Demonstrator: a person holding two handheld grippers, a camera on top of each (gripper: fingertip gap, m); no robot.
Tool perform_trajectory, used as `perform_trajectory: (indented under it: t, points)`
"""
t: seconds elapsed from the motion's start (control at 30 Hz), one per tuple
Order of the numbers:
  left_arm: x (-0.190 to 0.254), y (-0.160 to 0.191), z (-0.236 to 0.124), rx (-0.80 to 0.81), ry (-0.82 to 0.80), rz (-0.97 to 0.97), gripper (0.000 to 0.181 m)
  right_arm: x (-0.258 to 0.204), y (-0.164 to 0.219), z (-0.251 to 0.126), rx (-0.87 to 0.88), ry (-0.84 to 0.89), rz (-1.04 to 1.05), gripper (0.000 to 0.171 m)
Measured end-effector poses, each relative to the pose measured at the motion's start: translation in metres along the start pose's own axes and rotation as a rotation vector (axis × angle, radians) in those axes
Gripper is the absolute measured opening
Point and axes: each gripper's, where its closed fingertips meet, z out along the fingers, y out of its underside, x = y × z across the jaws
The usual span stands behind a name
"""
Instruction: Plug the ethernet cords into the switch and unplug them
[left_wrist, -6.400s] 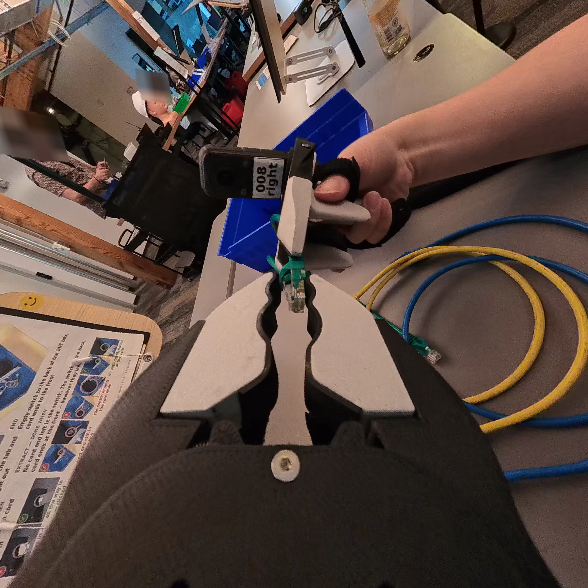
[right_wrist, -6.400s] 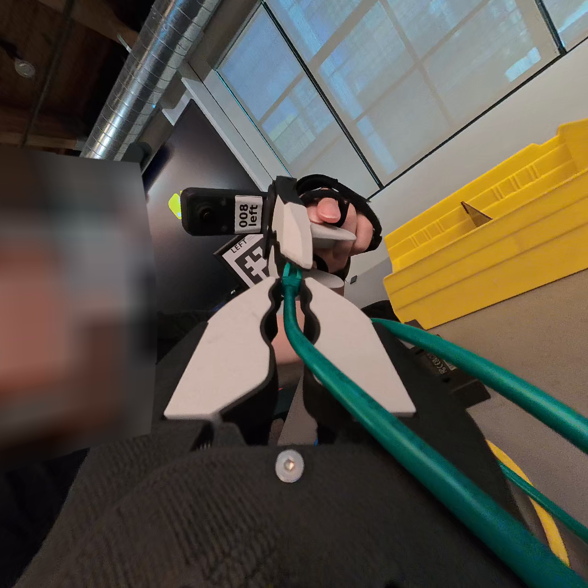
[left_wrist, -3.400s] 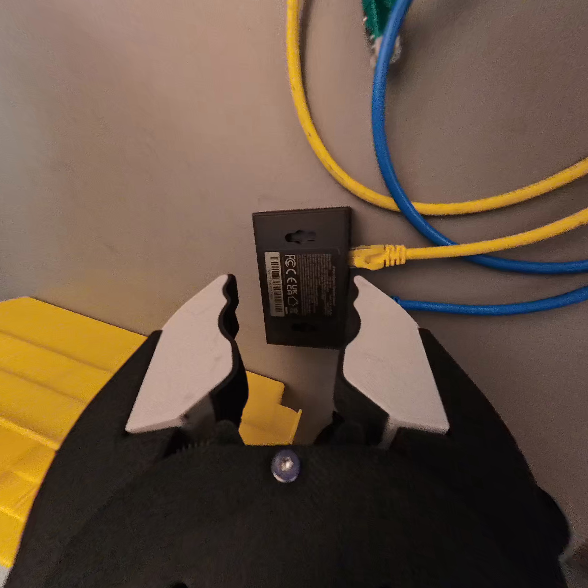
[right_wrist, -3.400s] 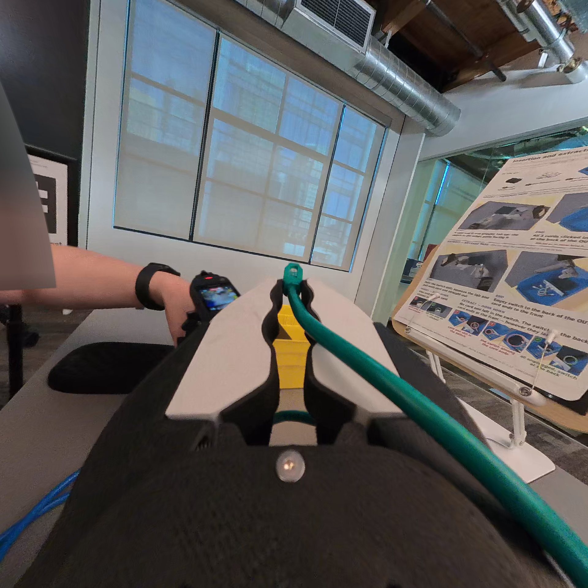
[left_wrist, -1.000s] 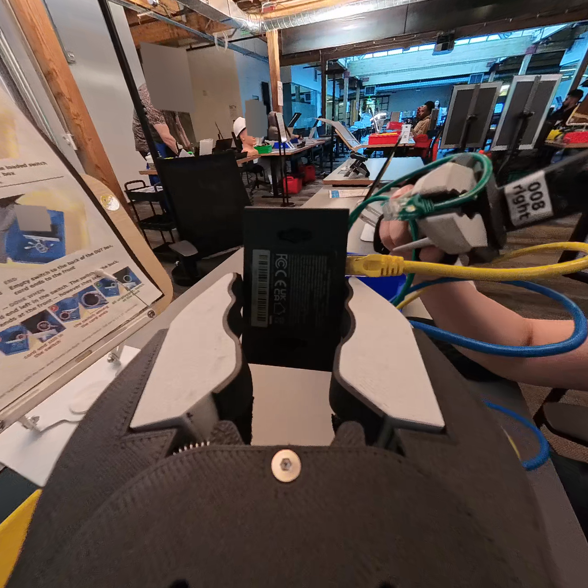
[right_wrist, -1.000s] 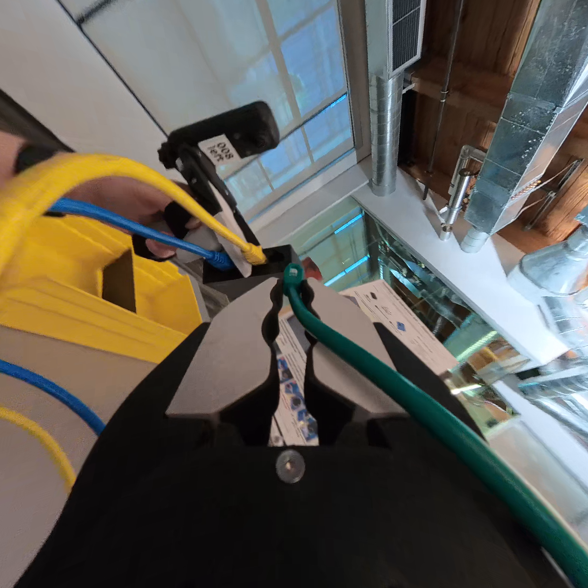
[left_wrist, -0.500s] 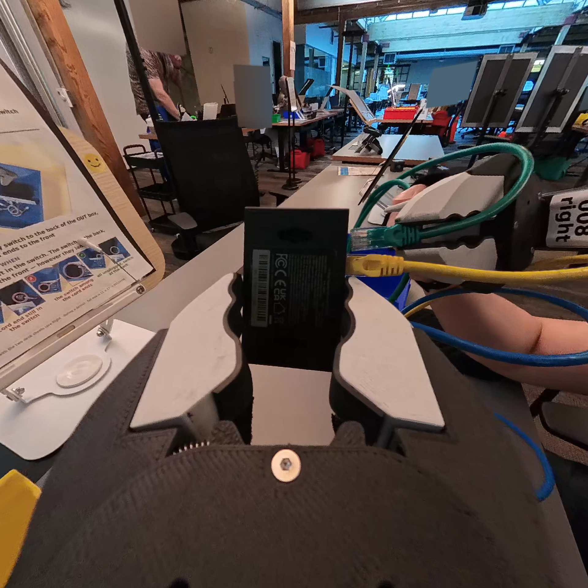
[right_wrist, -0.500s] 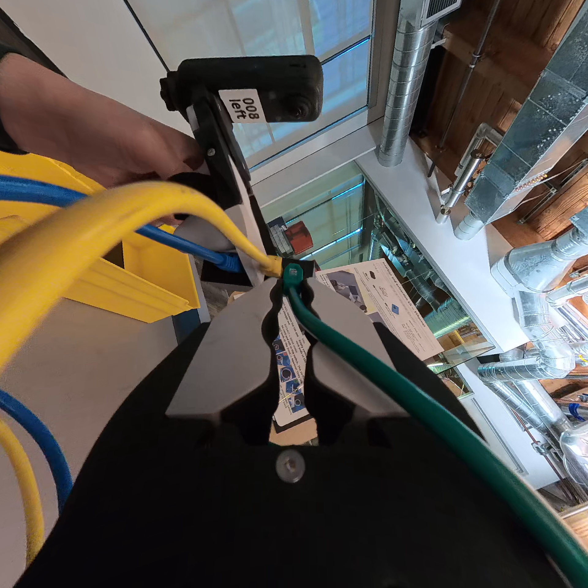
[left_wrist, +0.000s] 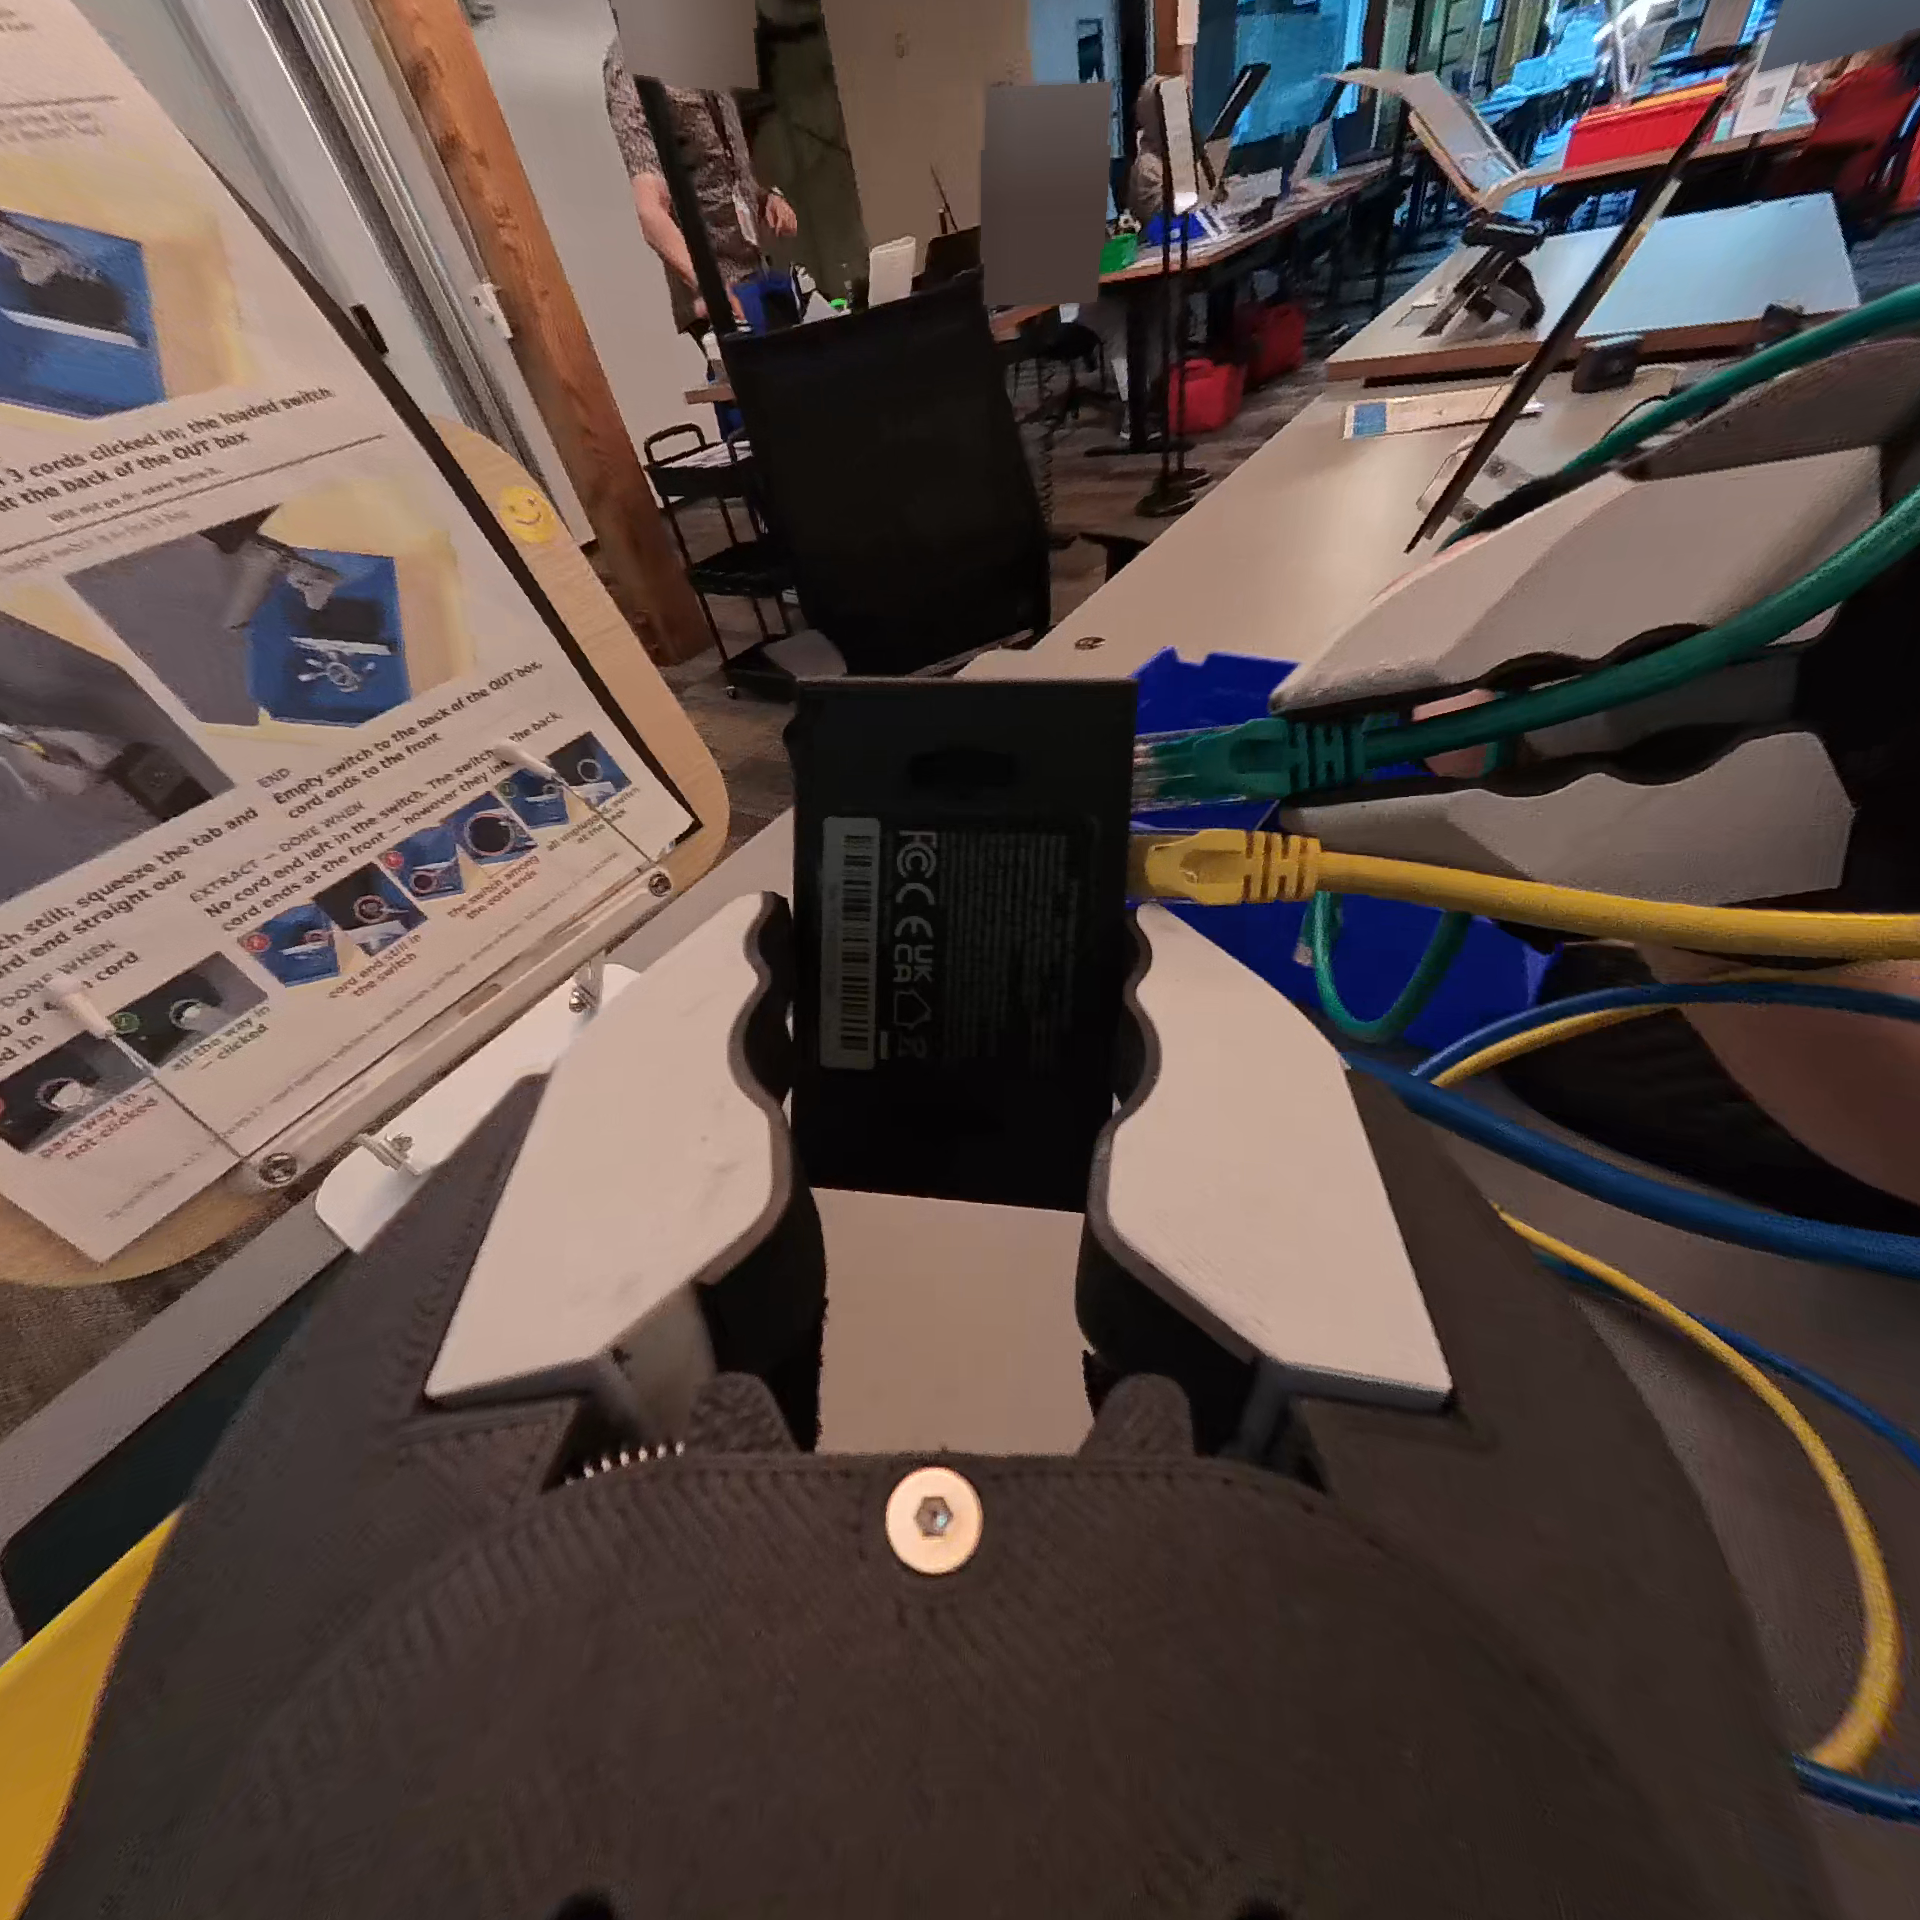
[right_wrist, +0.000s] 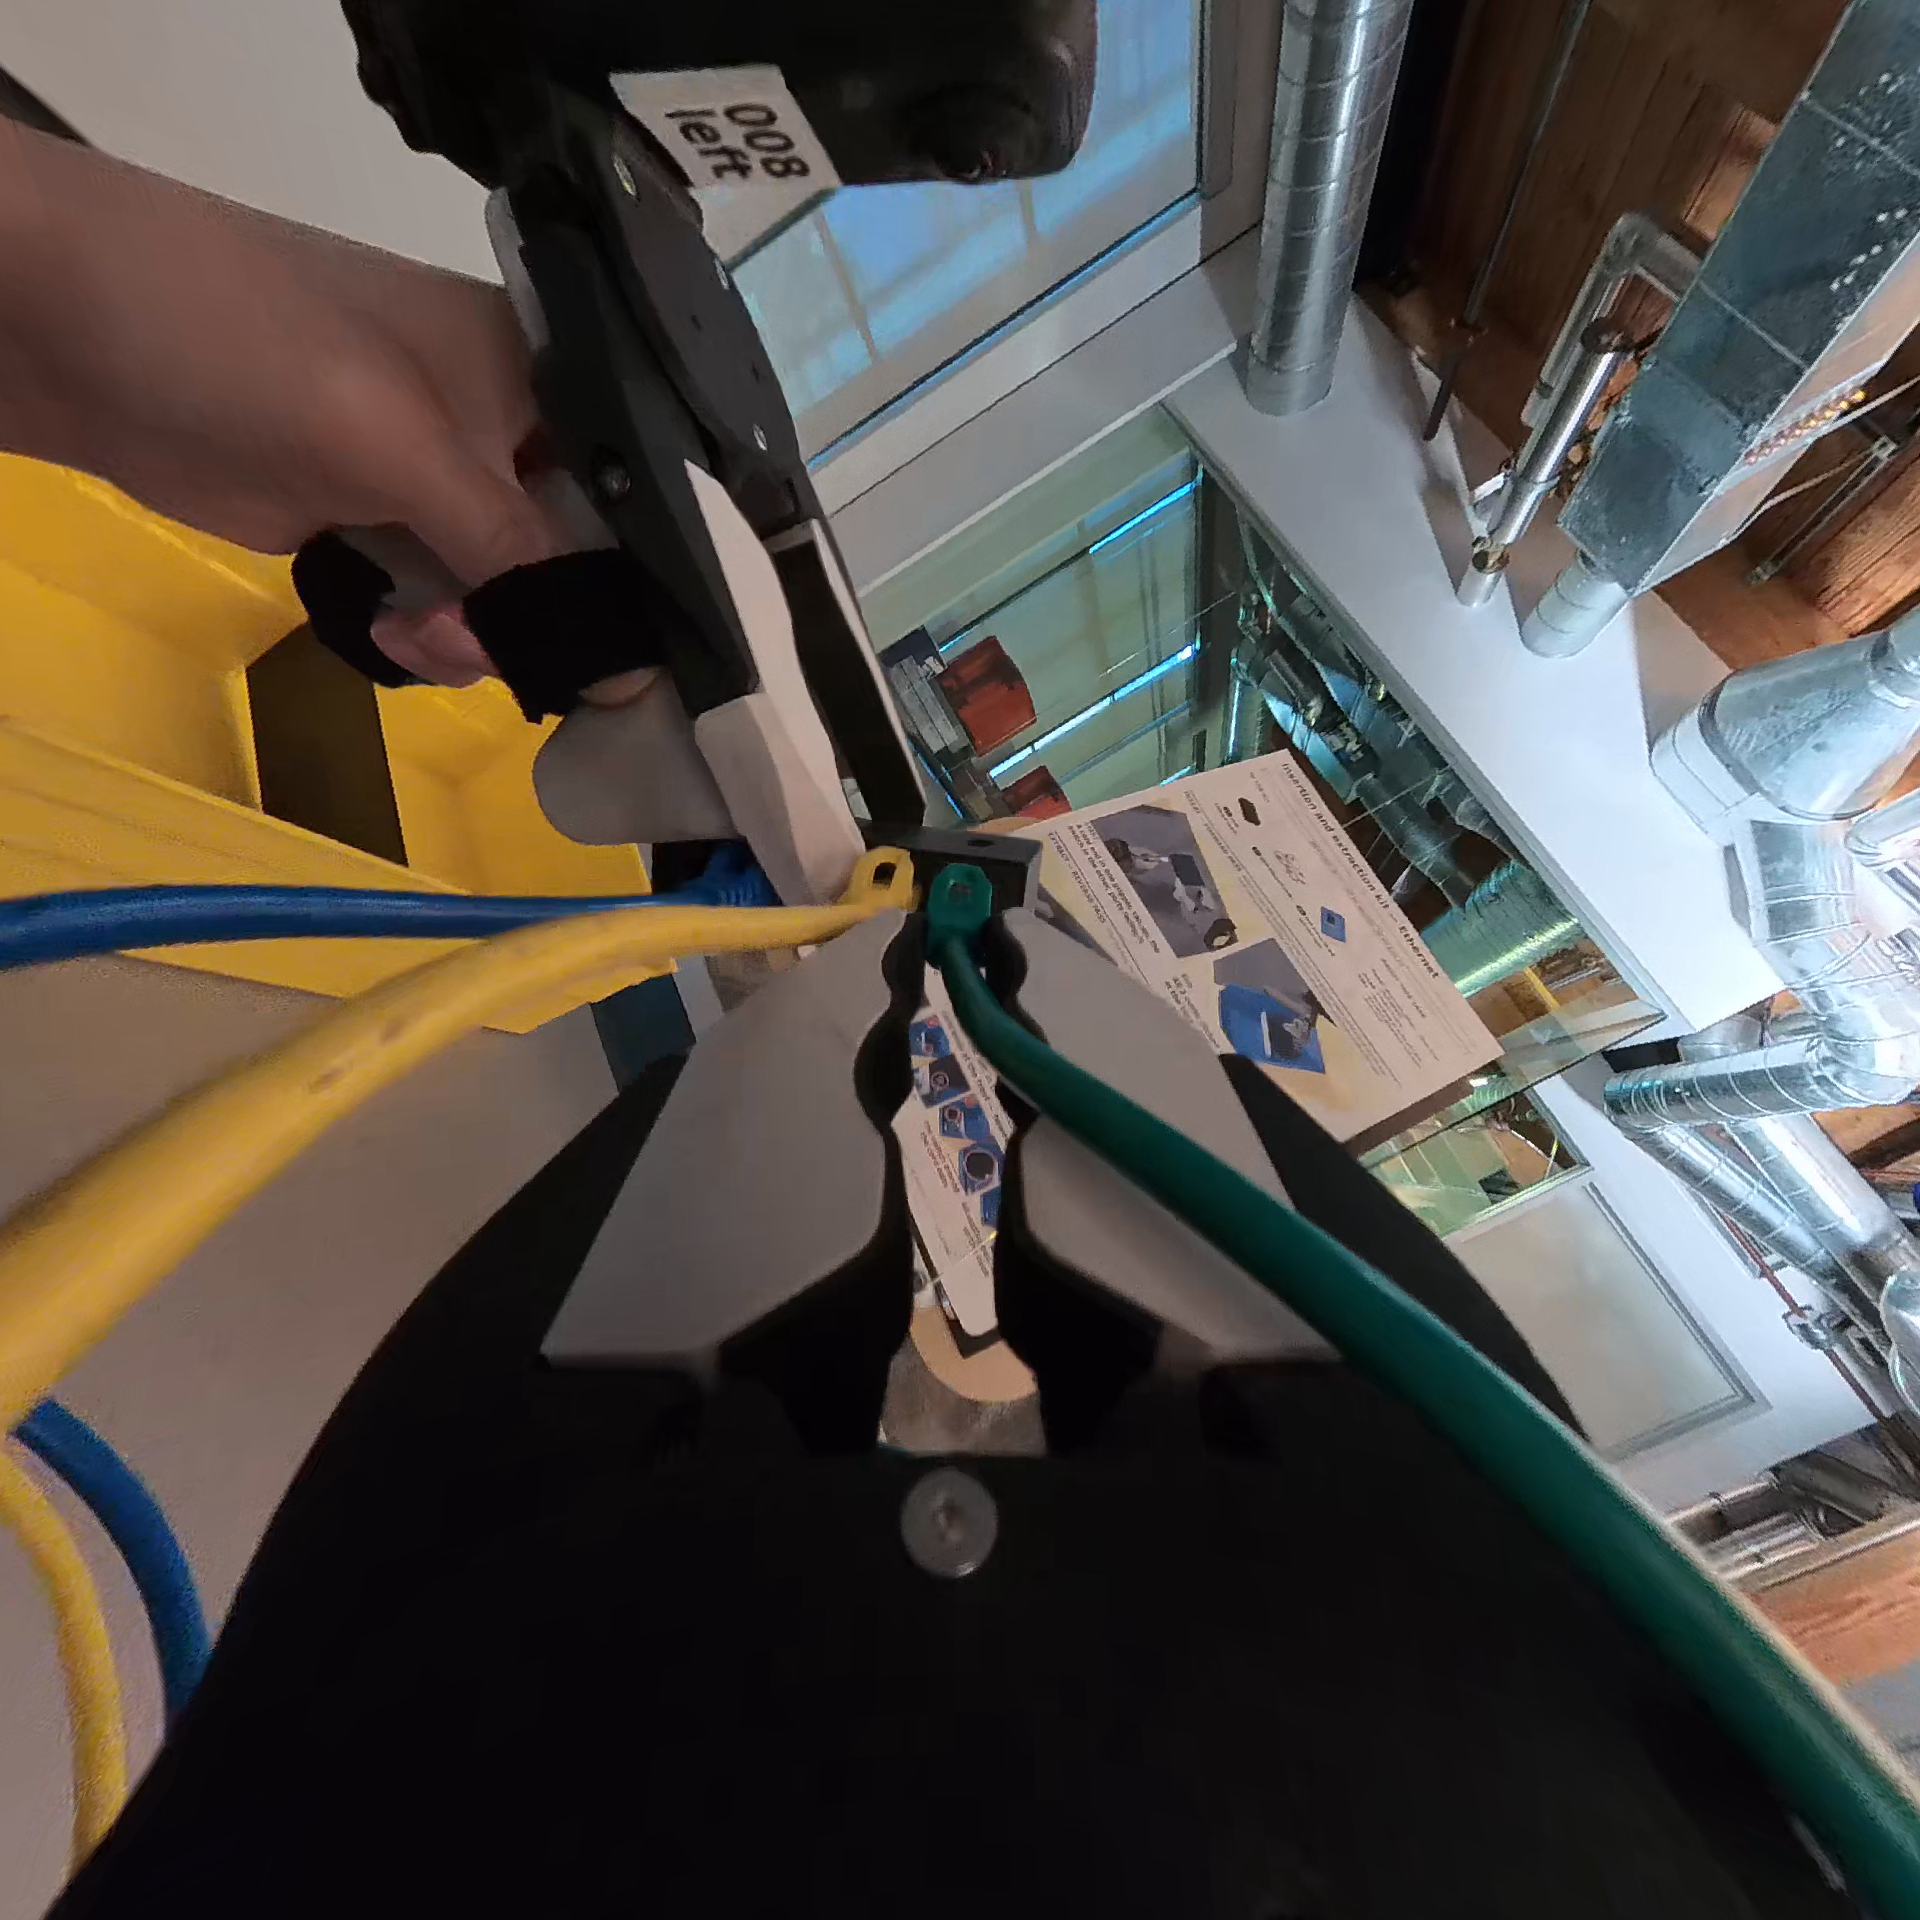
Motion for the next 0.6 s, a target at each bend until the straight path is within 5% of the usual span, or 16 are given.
perform_trajectory:
  t: [0.2,0.6]
  points:
    - [0.004,-0.001,-0.002,0.009,0.024,-0.036,0.058,0.0,-0.004,-0.001,0.043,-0.012,0.059,0.011]
    - [0.003,0.019,0.019,-0.025,0.085,-0.174,0.059,-0.006,0.022,0.001,-0.132,-0.137,0.101,0.013]
